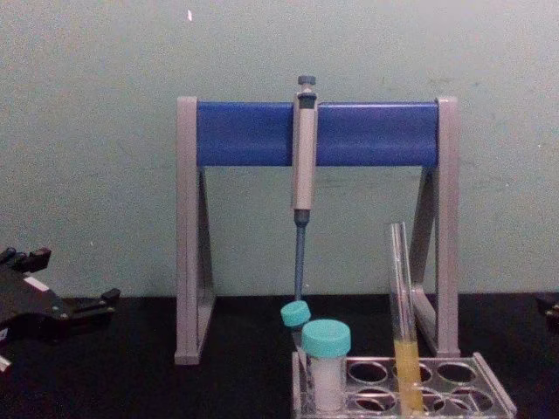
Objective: Pick up the test tube from the test tube rack, shake it, then place it back into the test tube rack.
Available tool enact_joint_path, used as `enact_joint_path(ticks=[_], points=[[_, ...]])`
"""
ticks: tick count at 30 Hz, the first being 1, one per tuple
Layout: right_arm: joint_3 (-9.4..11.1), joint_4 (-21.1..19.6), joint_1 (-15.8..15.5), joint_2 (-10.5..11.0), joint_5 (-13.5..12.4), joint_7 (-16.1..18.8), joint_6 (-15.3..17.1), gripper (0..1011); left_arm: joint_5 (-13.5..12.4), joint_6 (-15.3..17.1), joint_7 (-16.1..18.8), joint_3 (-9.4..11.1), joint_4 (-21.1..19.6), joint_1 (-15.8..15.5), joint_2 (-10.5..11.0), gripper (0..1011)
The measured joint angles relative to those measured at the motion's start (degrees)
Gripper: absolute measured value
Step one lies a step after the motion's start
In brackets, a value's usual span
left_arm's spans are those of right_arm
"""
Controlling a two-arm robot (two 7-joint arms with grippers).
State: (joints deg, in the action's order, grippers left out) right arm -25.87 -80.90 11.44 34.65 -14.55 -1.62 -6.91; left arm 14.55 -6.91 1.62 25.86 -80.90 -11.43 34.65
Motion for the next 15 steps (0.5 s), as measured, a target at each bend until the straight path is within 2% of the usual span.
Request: enact_joint_path(ticks=[15], points=[[0.00,0.00,-0.01,0.00,0.00,0.00,0.00,1000,0.00,0.00,0.00,0.00,0.00,0.00,0.00,1010]])
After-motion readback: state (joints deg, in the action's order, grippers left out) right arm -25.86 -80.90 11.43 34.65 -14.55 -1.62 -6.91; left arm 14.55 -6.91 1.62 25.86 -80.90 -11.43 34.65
